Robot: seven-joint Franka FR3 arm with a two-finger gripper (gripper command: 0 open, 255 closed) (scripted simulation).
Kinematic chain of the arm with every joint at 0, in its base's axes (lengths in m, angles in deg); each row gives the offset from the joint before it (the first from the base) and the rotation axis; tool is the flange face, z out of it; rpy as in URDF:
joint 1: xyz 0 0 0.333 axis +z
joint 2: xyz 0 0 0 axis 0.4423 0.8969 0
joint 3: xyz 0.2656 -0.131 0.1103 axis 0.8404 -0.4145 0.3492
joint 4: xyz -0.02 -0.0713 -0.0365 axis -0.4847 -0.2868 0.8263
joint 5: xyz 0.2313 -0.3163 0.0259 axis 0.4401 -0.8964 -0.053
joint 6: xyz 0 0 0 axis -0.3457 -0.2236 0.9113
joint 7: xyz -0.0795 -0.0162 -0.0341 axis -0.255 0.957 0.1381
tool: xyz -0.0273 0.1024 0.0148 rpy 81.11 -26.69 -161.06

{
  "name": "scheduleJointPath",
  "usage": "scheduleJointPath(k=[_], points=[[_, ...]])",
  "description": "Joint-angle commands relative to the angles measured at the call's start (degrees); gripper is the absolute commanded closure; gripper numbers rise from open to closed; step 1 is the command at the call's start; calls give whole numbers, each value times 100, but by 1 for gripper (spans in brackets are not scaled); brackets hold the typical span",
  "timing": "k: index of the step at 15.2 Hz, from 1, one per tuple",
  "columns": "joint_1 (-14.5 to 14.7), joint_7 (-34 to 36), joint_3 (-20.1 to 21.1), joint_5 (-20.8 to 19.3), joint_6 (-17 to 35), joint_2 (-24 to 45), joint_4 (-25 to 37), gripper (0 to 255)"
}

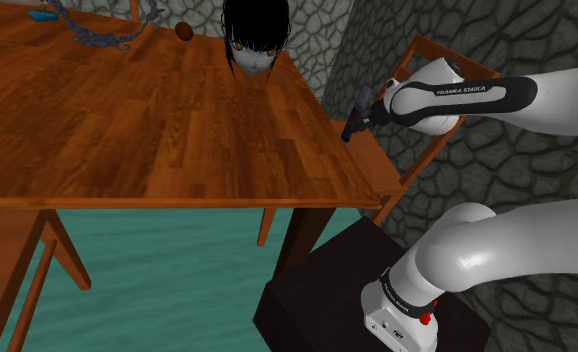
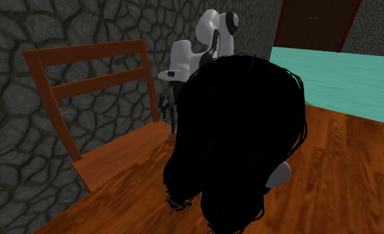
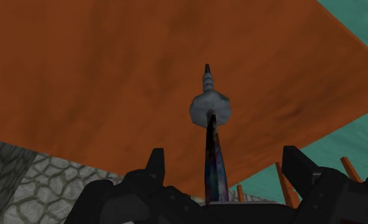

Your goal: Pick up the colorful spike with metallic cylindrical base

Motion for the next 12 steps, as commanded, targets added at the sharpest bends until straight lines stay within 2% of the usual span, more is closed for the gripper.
scheduleJointPath(k=[1, 6, 8, 9, 12], points=[[84, -115, -161, 53, 262, 133, -74, 0], [307, -311, -454, 169, 809, 443, -292, 0], [307, -310, -453, 168, 809, 443, -292, 0], [302, -302, -443, 165, 815, 439, -303, 255], [303, -299, -440, 166, 813, 439, -300, 255]])
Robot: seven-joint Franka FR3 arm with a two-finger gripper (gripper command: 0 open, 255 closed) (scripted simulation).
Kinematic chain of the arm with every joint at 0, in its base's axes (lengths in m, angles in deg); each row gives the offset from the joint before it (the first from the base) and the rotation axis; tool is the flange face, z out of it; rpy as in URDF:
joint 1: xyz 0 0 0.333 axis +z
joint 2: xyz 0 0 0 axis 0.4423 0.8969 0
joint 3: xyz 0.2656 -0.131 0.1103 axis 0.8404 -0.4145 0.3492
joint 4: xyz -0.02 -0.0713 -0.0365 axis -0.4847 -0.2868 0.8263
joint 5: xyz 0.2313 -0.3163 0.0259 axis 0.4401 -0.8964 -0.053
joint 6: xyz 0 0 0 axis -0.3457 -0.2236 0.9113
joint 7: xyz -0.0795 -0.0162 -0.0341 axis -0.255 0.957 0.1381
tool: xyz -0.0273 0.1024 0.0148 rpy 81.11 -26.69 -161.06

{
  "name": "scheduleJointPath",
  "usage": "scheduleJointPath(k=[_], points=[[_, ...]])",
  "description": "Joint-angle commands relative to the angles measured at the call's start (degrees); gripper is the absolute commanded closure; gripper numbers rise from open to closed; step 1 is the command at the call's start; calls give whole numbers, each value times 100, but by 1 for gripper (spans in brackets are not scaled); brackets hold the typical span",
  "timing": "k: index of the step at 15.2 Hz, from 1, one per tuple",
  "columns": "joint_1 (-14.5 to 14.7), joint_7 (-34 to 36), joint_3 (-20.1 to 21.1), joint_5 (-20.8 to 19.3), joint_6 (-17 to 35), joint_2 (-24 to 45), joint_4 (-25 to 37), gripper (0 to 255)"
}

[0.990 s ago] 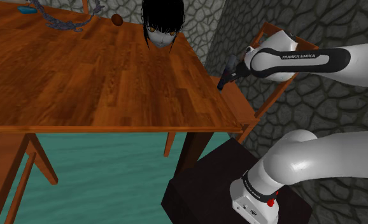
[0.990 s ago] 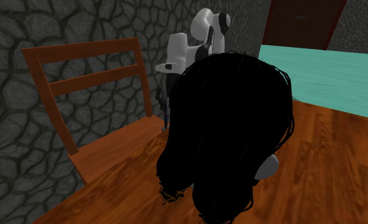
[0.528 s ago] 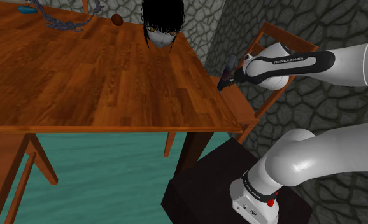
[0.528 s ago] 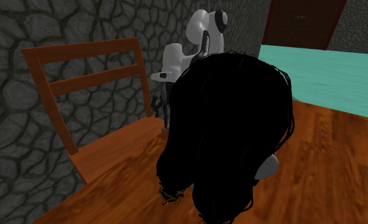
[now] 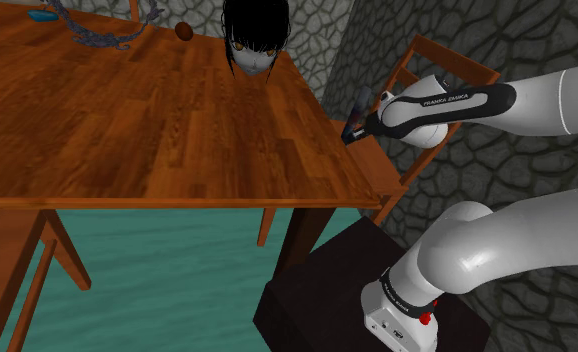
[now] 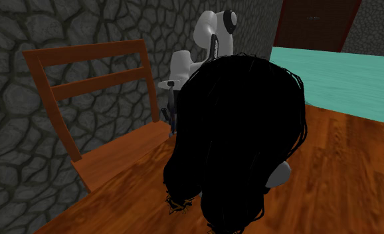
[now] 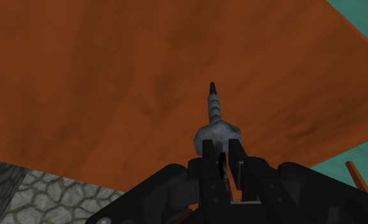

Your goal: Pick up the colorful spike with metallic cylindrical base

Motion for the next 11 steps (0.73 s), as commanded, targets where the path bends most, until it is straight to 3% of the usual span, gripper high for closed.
scheduleJointPath(k=[1, 6, 11], points=[[0, -1, -1, 0, 2, 1, -2, 255], [5, -13, -15, 3, -2, 5, 7, 255], [-201, 164, 253, -102, -493, -275, 200, 255]])
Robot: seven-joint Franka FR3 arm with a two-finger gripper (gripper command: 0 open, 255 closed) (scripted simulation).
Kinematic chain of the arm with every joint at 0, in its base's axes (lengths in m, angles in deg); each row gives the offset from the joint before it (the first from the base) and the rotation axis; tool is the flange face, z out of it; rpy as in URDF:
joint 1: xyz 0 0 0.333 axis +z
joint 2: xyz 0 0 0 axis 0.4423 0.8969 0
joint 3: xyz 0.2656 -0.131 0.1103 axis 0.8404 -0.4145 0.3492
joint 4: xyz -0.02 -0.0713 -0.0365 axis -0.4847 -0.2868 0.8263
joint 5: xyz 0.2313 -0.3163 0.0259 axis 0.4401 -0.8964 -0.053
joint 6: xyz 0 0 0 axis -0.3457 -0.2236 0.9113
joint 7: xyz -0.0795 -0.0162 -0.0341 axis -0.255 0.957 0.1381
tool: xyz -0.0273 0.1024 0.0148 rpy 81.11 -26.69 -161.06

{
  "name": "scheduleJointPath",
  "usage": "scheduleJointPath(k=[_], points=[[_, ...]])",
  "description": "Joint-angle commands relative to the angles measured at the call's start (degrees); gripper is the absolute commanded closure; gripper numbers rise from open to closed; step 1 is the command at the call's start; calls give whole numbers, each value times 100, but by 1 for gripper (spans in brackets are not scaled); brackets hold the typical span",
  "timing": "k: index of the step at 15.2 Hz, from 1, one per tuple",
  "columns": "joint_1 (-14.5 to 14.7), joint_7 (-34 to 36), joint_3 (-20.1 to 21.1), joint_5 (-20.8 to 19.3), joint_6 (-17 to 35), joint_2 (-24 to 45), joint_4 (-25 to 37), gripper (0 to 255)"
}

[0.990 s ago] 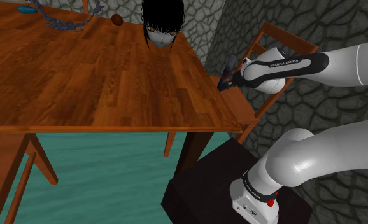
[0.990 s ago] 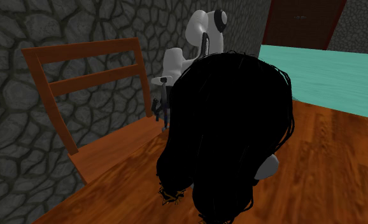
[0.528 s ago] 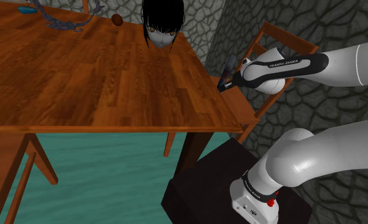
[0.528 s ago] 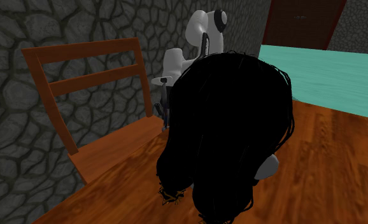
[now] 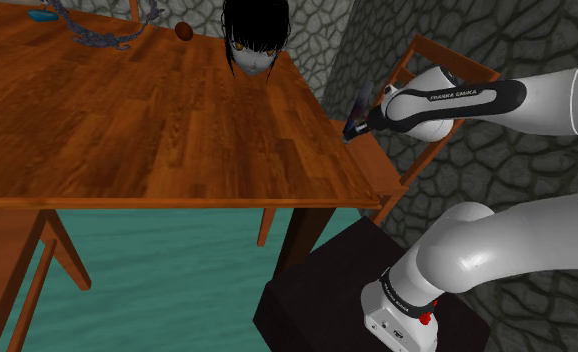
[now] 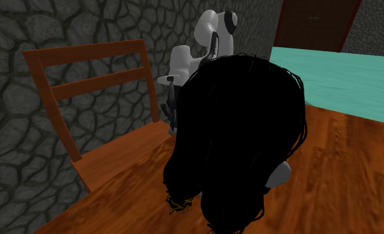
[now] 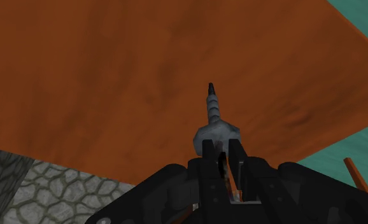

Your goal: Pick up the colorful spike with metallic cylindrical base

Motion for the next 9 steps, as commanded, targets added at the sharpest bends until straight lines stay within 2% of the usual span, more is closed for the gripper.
scheduleJointPath(k=[1, 9], points=[[-72, 66, 99, -36, -202, -113, 82, 255], [-228, 267, 392, -104, -940, -453, 470, 255]])
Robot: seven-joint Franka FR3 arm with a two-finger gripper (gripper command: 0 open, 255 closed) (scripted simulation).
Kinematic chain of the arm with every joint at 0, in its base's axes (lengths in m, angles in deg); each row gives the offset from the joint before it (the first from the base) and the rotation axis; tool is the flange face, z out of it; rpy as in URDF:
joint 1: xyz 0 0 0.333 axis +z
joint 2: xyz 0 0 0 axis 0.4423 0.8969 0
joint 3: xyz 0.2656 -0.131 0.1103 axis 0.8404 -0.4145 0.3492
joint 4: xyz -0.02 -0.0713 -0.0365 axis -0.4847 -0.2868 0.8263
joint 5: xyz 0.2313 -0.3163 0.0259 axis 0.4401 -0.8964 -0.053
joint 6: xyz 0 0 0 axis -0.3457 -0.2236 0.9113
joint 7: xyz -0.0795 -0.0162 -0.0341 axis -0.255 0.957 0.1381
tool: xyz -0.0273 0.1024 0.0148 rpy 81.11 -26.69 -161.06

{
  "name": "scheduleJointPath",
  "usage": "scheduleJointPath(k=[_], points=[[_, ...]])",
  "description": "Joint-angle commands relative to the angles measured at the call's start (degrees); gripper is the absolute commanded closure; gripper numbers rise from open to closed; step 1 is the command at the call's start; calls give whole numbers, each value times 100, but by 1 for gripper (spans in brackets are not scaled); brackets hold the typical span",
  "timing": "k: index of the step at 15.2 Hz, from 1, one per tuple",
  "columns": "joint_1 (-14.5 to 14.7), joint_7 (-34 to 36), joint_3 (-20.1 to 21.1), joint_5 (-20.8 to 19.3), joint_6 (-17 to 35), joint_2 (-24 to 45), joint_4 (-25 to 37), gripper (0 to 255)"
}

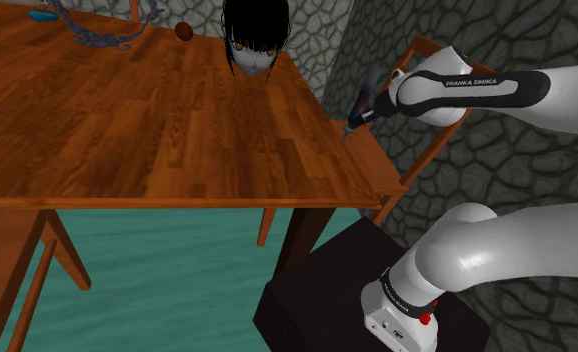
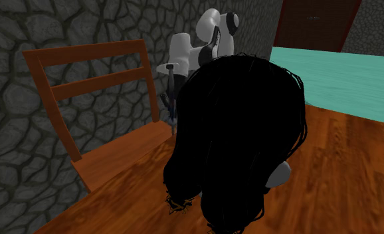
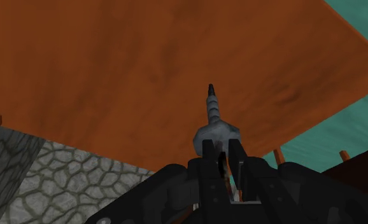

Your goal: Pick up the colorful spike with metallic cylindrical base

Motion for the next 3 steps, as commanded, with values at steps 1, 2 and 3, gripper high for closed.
scheduleJointPath(k=[1, 2, 3], points=[[-22, 32, 51, -6, -187, -65, 120, 255], [-25, 36, 57, -7, -201, -72, 127, 255], [-24, 36, 56, -7, -200, -71, 128, 255]])
